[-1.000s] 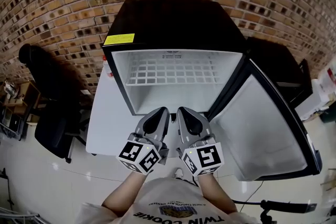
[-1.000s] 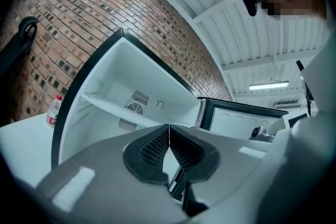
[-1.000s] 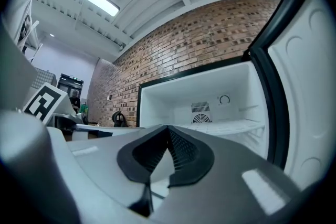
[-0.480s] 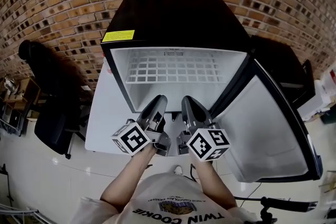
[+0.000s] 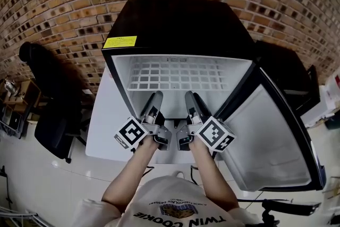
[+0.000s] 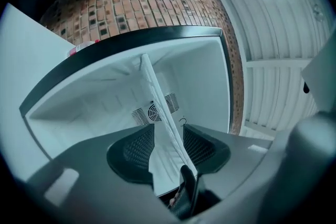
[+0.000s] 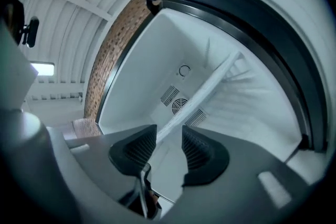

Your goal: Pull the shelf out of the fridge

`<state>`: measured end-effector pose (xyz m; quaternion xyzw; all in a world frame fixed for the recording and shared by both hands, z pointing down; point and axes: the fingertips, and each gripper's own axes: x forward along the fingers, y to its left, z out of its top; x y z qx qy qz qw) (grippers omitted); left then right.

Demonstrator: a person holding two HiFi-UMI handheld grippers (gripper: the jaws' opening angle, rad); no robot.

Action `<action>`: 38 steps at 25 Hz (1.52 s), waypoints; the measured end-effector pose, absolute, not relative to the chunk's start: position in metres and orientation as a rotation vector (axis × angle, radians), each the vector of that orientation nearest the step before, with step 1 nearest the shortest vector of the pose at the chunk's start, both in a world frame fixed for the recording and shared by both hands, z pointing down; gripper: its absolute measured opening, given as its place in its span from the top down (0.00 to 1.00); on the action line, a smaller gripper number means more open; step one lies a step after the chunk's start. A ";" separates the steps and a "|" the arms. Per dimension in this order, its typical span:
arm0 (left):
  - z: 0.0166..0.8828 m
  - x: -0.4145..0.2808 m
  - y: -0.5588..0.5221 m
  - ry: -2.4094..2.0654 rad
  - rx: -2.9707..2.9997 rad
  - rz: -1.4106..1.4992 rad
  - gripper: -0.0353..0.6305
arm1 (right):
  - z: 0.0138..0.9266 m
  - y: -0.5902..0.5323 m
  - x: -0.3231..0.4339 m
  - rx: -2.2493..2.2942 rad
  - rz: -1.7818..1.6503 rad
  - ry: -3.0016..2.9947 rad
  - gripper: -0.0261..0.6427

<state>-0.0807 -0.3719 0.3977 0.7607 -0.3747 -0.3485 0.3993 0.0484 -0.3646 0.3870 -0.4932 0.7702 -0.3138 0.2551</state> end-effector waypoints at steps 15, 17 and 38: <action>0.391 -0.087 -0.419 -0.959 1.786 -1.012 0.71 | 0.389 -0.418 0.071 -1.253 -1.019 1.801 0.71; 0.390 -0.089 -0.423 -0.966 1.771 -1.028 0.72 | 0.389 -0.422 0.074 -1.261 -1.019 1.780 0.71; 0.386 -0.094 -0.427 -1.046 1.664 -1.079 0.90 | 0.386 -0.425 0.077 -1.271 -1.032 1.740 0.86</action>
